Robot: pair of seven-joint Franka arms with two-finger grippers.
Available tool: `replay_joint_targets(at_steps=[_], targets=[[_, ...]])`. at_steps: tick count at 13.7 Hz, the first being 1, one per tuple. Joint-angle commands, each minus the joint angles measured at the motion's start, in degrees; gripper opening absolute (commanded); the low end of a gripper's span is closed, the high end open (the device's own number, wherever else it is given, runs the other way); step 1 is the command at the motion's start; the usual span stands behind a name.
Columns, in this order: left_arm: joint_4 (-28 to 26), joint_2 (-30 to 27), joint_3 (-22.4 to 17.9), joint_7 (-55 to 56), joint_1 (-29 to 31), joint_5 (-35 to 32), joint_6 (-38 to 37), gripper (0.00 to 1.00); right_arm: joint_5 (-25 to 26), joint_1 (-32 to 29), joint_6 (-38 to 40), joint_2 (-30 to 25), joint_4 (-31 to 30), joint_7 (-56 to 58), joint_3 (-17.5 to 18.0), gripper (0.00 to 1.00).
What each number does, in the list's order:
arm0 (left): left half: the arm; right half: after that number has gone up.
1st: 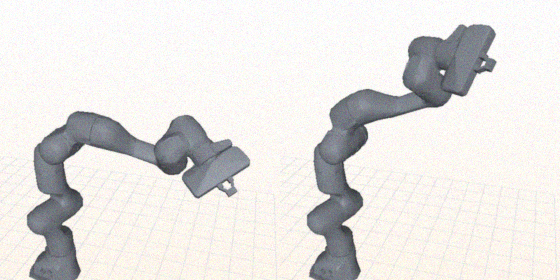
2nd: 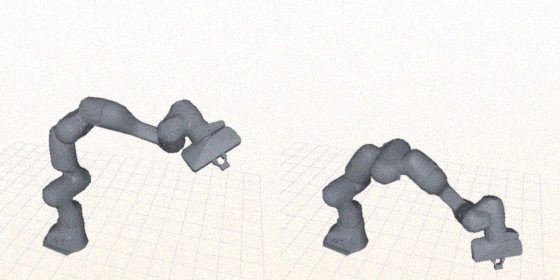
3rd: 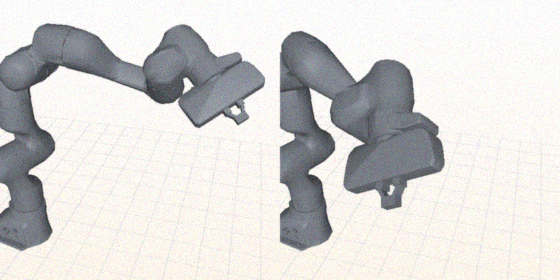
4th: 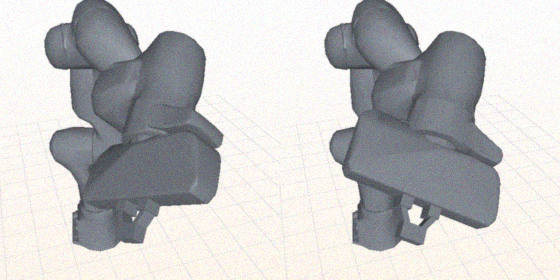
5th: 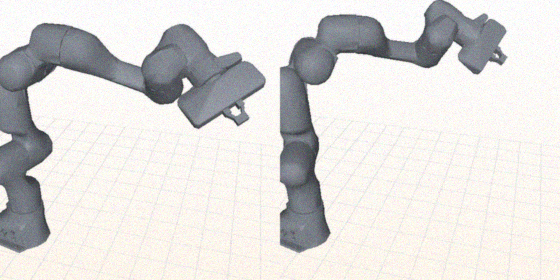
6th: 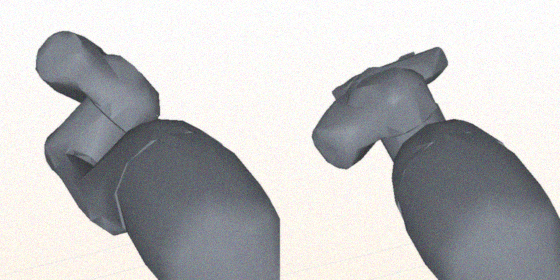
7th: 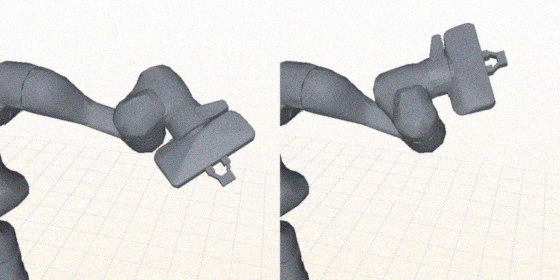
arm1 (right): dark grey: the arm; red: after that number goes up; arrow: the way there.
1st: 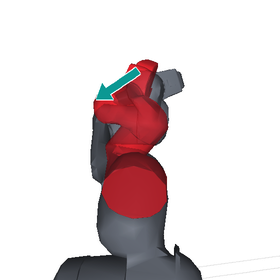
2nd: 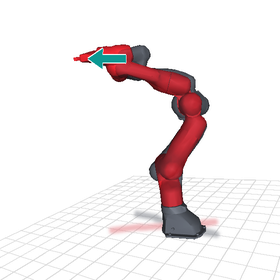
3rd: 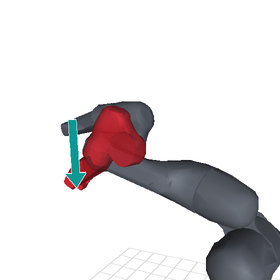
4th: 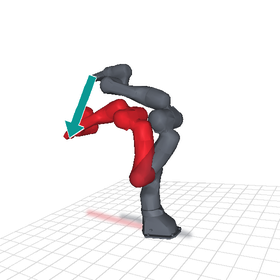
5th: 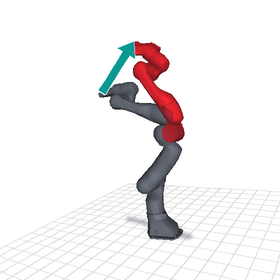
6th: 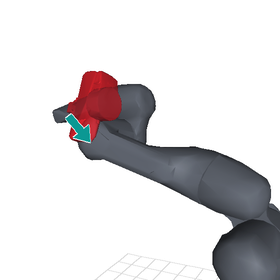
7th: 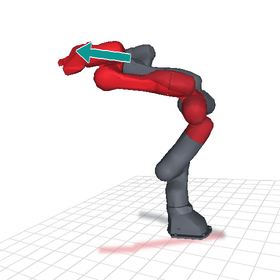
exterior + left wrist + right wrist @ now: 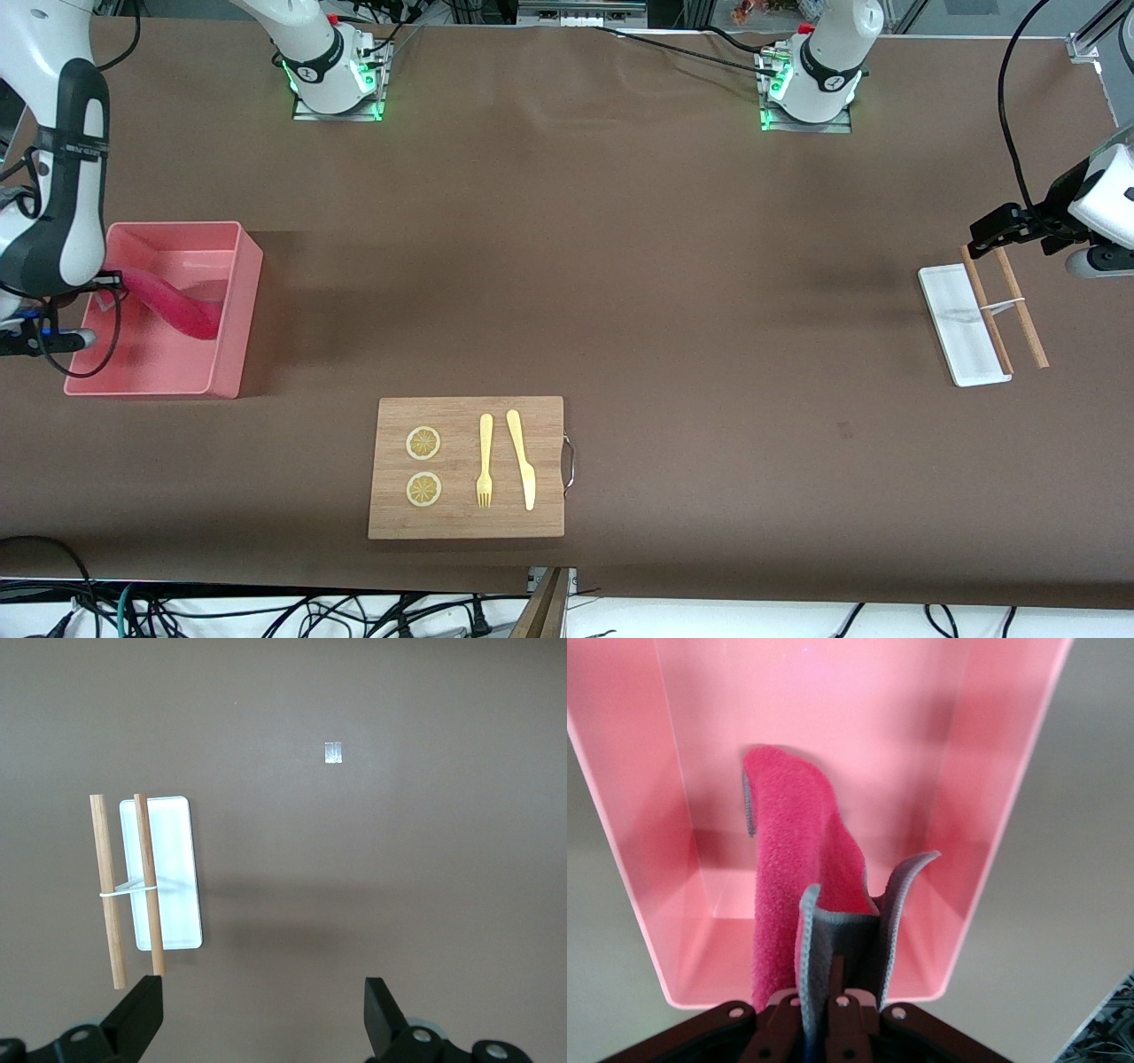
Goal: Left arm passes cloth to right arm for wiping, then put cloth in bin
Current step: 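Move the cloth over the pink bin with the right gripper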
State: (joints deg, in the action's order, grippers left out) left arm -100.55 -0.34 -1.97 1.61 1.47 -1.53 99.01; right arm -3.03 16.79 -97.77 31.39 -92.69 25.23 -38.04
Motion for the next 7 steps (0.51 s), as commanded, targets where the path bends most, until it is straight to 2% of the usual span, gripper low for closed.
replay_joint_targets(at_steps=[1,3,6,7], targets=[[1.05,0.43,-0.05,-0.29,0.11,1.09,-0.05,1.00,-3.29,-1.41,-4.60,2.96,-0.83,2.45,0.51,0.00],[1.14,0.52,-0.05,-0.29,0.11,1.09,-0.05,1.00,-5.32,-2.28,-8.30,4.12,-2.66,2.55,2.87,0.00],[1.05,0.52,-0.05,-0.29,0.02,1.09,-0.05,1.00,-5.32,-3.96,-13.75,4.21,-5.92,2.46,5.96,0.00],[1.14,0.52,-0.05,-0.29,0.11,1.09,0.04,1.00,-5.41,-4.05,-13.42,4.12,-5.84,1.59,6.22,0.09]])
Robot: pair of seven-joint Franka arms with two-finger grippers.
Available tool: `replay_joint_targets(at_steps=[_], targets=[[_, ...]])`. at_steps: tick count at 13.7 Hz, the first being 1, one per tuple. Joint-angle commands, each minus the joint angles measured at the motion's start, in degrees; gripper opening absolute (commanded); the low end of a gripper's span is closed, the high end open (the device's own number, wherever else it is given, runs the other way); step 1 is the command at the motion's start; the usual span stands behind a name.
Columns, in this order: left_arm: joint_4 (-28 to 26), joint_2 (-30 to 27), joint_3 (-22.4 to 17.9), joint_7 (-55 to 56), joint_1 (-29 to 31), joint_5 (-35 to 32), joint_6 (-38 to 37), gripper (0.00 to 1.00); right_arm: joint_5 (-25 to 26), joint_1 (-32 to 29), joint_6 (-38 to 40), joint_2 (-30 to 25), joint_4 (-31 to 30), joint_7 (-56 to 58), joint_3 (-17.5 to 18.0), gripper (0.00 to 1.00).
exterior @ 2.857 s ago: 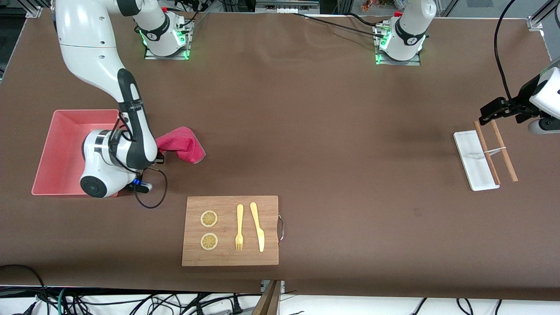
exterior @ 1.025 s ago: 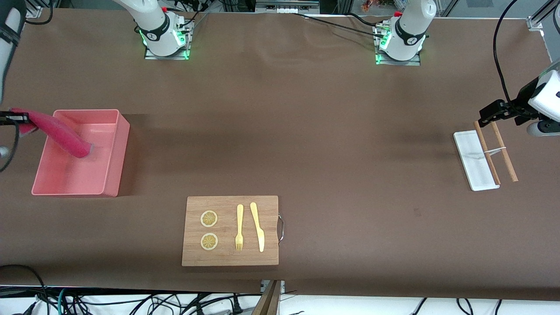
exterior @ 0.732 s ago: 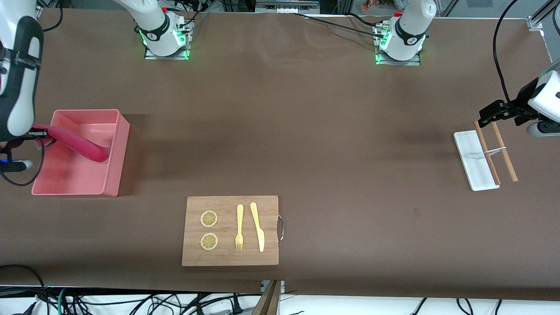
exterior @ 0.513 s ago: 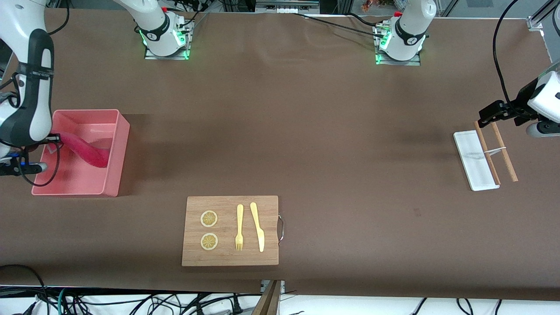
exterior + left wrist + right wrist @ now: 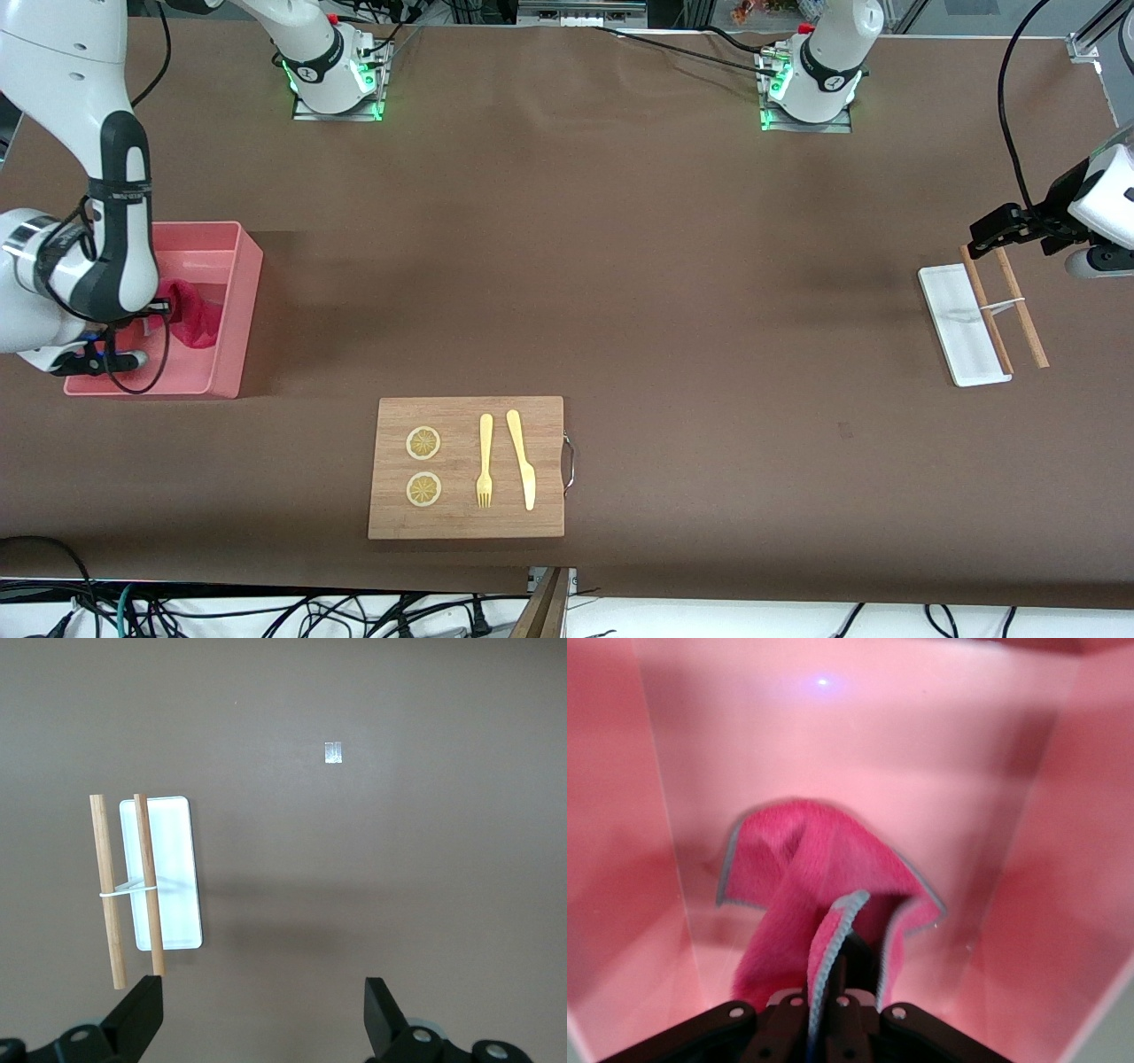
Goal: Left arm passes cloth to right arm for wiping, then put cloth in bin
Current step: 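Open the right gripper to drop the cloth into the bin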
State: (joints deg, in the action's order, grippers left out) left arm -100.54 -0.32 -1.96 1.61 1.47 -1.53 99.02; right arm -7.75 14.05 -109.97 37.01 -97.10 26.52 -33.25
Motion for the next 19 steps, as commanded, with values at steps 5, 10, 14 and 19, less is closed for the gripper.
replay_joint_targets(at_steps=[5,10,14,19], targets=[[1.05,0.49,-0.06,-0.29,0.11,1.09,-0.05,1.00,-0.69,-1.57,6.67,-9.39,2.78,0.10,1.61,1.00],[1.05,0.49,0.03,-0.29,0.02,1.09,0.03,1.00,0.01,-1.65,19.96,-17.12,9.99,-0.24,3.79,1.00],[1.05,0.49,0.03,-0.29,0.11,1.09,0.03,1.00,2.65,-2.01,26.74,-24.78,13.76,0.28,5.21,1.00],[1.13,0.49,0.03,-0.29,0.02,1.09,0.03,1.00,2.73,-2.09,25.43,-28.47,16.34,-0.24,6.00,1.00]])
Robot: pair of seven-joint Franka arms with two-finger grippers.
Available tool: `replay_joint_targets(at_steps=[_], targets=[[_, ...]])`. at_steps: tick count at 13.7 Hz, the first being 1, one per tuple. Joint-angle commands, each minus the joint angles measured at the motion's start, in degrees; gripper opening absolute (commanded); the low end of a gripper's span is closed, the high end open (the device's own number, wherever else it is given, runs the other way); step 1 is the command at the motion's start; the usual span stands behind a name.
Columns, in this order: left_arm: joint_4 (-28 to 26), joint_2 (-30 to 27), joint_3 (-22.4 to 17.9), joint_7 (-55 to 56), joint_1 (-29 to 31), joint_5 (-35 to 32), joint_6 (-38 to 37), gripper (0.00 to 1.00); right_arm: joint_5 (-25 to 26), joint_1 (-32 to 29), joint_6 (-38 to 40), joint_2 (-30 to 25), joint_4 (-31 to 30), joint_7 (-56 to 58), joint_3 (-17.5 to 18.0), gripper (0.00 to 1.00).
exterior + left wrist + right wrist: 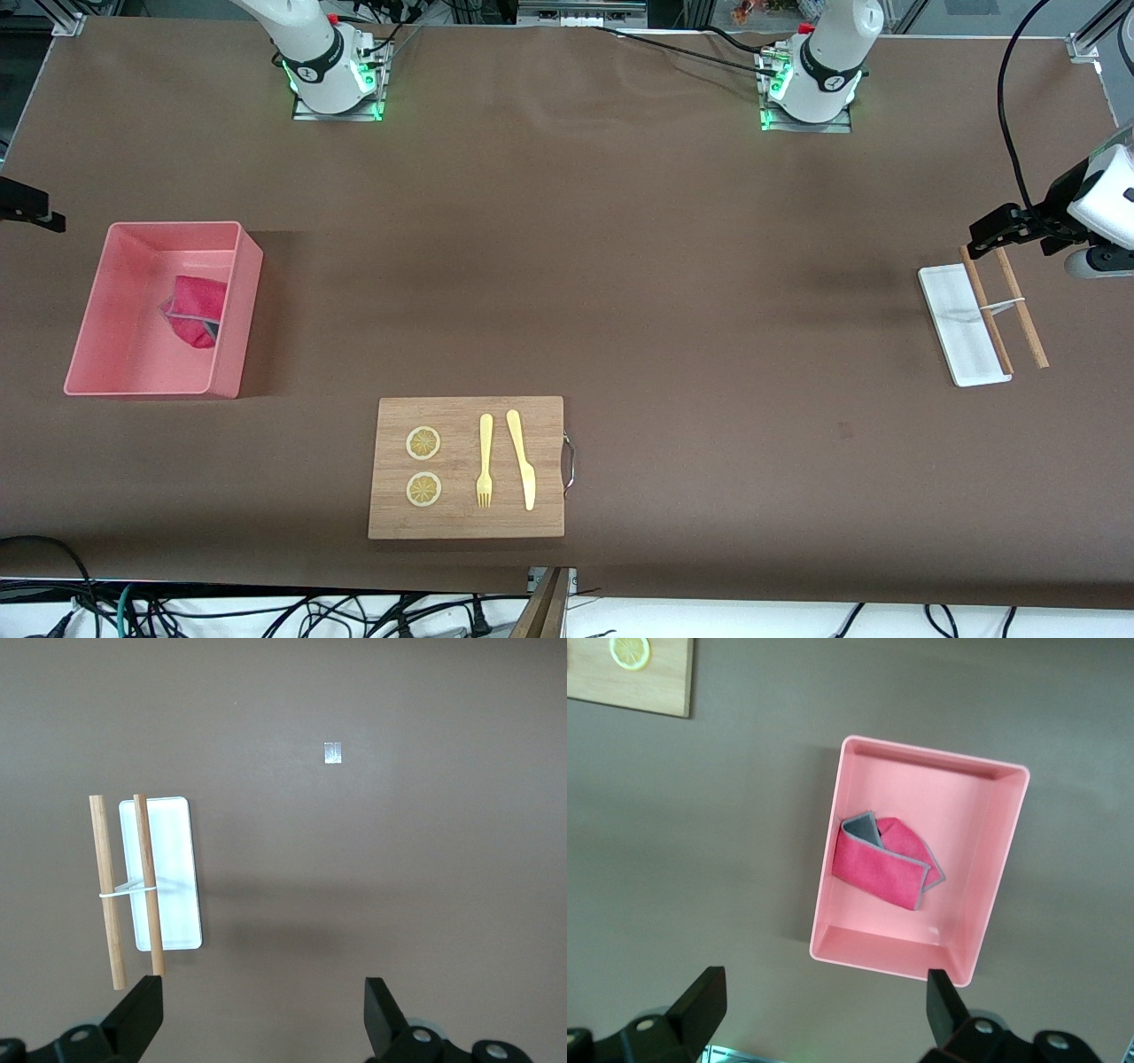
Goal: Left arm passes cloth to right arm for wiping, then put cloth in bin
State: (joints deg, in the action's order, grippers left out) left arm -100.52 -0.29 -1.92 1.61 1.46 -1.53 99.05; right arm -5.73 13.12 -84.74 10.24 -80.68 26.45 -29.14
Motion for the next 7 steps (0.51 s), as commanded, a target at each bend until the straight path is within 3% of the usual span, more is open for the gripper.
replay_joint_targets(at_steps=[1,2,3,4,7], targets=[[1.03,0.46,-0.01,-0.29,0.04,1.09,0.00,1.00,0.80,-2.56,-0.85,-2.15,-0.36,0.35,3.54,1.00],[1.03,0.46,-0.01,-0.29,0.04,1.09,0.00,1.00,3.50,-4.31,-0.17,-2.41,-0.27,0.36,7.13,1.00],[1.03,0.55,-0.01,-0.29,0.04,1.09,0.00,1.00,8.92,-6.33,1.32,-4.16,-0.53,-1.21,13.08,1.00],[1.03,0.55,-0.01,-0.29,0.12,1.09,0.00,1.00,11.07,-8.44,2.46,-4.96,-1.06,-6.36,17.84,1.00],[1.03,0.55,-0.01,-0.29,0.04,1.09,0.00,1.00,10.74,-9.25,6.16,-6.02,-1.15,-18.52,23.23,1.00]])
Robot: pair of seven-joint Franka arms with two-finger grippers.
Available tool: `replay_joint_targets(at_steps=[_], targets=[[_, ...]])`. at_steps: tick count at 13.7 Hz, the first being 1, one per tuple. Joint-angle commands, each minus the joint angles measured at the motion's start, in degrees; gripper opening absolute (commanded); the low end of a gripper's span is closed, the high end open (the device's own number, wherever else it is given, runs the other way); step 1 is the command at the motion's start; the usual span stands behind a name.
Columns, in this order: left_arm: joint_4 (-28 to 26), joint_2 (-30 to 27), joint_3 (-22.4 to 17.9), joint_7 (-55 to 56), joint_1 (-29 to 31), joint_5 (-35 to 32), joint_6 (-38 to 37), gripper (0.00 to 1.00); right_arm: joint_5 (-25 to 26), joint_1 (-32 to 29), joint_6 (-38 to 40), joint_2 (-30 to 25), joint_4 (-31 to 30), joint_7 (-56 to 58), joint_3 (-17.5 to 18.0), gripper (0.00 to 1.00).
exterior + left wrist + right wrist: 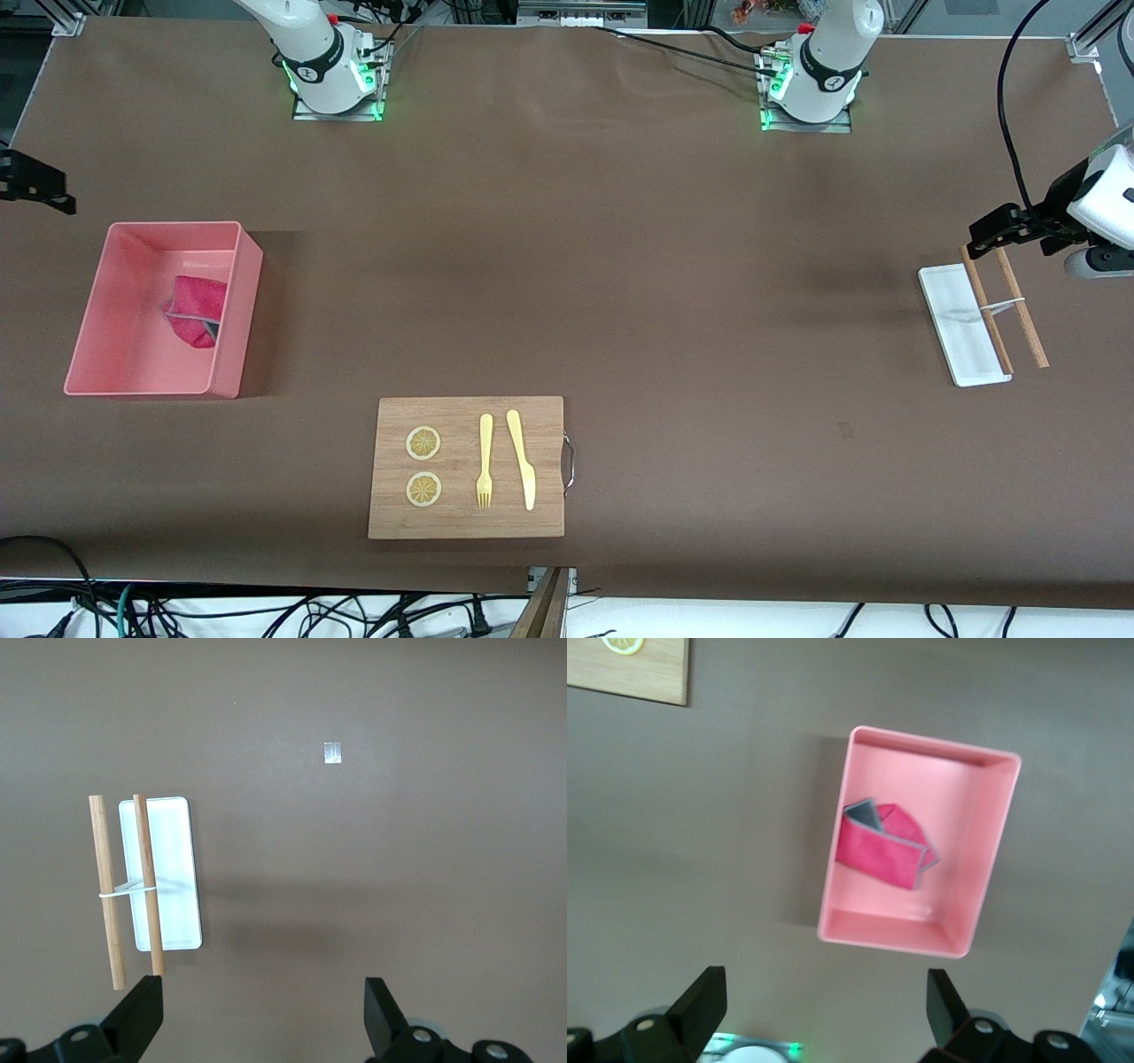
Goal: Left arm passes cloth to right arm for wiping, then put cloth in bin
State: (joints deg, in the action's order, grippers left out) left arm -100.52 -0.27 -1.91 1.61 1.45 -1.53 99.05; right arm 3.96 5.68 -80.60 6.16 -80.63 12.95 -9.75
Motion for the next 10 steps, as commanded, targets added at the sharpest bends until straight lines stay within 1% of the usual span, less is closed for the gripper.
replay_joint_targets(at_steps=[1,3,7,10], targets=[[1.02,0.44,-0.03,-0.29,0.04,1.09,0.00,1.00,0.44,-2.07,2.37,-2.20,-1.37,-6.52,4.47,1.00],[1.02,0.53,-0.03,-0.29,0.04,1.09,0.00,1.00,-1.76,-3.47,2.72,-2.29,-1.81,-8.46,5.17,1.00],[1.03,0.53,-0.03,-0.29,0.04,1.09,0.00,1.00,-1.85,-3.48,4.56,-0.80,-0.24,-8.38,5.00,1.00],[1.02,0.53,-0.03,-0.29,0.04,1.09,0.00,1.00,-1.85,-3.48,4.22,-0.45,-0.06,-8.38,4.91,1.00]])
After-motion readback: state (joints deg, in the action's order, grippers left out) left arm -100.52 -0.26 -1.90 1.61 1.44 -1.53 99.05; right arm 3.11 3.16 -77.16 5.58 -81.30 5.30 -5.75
